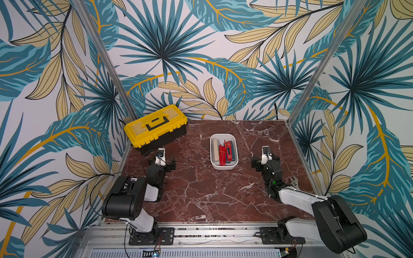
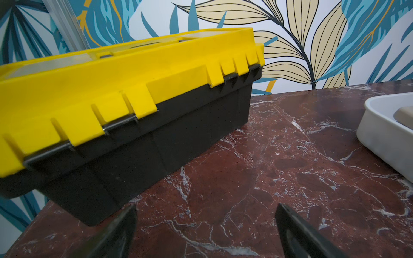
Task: Put the pruning pliers into the storage box
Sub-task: Reset both arms
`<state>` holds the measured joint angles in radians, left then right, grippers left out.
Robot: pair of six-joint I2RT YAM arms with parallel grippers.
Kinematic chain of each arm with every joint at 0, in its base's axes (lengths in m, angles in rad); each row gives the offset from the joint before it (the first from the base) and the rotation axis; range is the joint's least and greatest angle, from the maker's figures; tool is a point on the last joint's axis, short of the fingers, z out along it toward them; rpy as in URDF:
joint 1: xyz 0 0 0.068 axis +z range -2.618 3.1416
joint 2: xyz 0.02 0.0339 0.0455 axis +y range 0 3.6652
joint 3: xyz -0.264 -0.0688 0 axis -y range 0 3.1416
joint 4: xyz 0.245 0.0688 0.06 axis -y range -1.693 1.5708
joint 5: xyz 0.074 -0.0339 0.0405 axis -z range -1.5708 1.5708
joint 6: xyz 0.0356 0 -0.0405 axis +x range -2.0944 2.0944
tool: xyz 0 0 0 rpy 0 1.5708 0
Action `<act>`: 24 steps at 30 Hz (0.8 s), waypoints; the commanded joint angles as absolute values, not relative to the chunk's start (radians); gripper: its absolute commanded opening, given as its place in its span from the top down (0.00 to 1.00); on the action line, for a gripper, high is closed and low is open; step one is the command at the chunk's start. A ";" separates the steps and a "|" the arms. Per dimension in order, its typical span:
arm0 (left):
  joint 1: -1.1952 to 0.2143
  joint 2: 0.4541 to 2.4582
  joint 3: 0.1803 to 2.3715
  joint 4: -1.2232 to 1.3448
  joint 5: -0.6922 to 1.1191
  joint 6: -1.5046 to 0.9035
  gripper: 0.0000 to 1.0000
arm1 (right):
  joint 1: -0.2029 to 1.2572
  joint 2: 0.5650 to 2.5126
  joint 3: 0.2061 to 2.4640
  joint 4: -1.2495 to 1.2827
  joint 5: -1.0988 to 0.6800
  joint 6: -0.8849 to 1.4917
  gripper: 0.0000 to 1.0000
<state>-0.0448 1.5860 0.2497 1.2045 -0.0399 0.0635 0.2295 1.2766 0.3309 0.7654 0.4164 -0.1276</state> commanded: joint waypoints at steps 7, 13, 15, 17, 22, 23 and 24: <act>-0.040 1.584 0.268 1.187 -0.048 0.068 0.00 | 0.095 1.534 0.350 1.024 0.204 -0.047 0.01; -0.040 1.582 0.270 1.181 -0.052 0.064 0.00 | 0.068 1.508 0.387 0.897 0.322 0.040 0.00; -0.040 1.582 0.272 1.180 -0.052 0.064 0.00 | 0.067 1.504 0.399 0.867 0.347 0.062 0.01; -0.040 1.583 0.273 1.178 -0.052 0.064 0.00 | 0.068 1.506 0.396 0.880 0.350 0.056 0.01; -0.040 1.582 0.275 1.173 -0.052 0.063 0.00 | 0.069 1.502 0.396 0.874 0.347 0.055 0.01; -0.040 1.582 0.275 1.172 -0.052 0.061 0.00 | 0.068 1.502 0.396 0.876 0.347 0.055 0.00; -0.040 1.582 0.278 1.169 -0.052 0.062 0.00 | 0.068 1.502 0.396 0.876 0.348 0.055 0.00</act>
<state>-0.0448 1.5860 0.2569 1.1774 -0.0448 0.0624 0.0700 1.5177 0.3878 0.8848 0.3294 0.0383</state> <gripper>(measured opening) 0.997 0.995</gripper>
